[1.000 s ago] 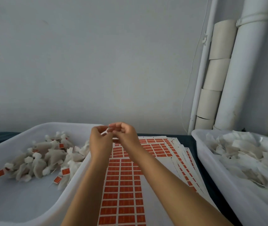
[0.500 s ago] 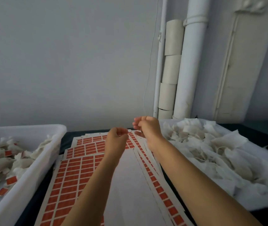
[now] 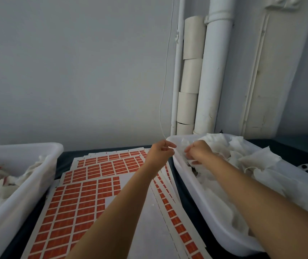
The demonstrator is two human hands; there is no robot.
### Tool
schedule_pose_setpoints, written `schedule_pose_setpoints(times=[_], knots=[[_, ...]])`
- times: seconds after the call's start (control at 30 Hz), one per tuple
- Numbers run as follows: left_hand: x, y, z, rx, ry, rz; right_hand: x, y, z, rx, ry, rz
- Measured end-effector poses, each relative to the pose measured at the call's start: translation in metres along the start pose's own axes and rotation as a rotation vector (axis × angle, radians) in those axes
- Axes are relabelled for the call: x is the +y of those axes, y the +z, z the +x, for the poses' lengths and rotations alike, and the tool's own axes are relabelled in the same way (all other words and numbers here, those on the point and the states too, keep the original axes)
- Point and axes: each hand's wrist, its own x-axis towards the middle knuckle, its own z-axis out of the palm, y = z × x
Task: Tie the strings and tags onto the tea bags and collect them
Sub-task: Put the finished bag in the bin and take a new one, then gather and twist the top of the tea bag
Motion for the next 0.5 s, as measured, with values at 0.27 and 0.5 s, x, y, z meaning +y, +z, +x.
schedule_pose_setpoints(times=[0.27, 0.5], knots=[[-0.013, 0.023, 0.009, 0.002, 0.04, 0.033, 0.048, 0.008, 0.018, 0.028, -0.096, -0.669], [-0.019, 0.022, 0.012, 0.008, 0.047, -0.013, 0.047, 0.006, 0.019, 0.289, -0.194, -0.577]])
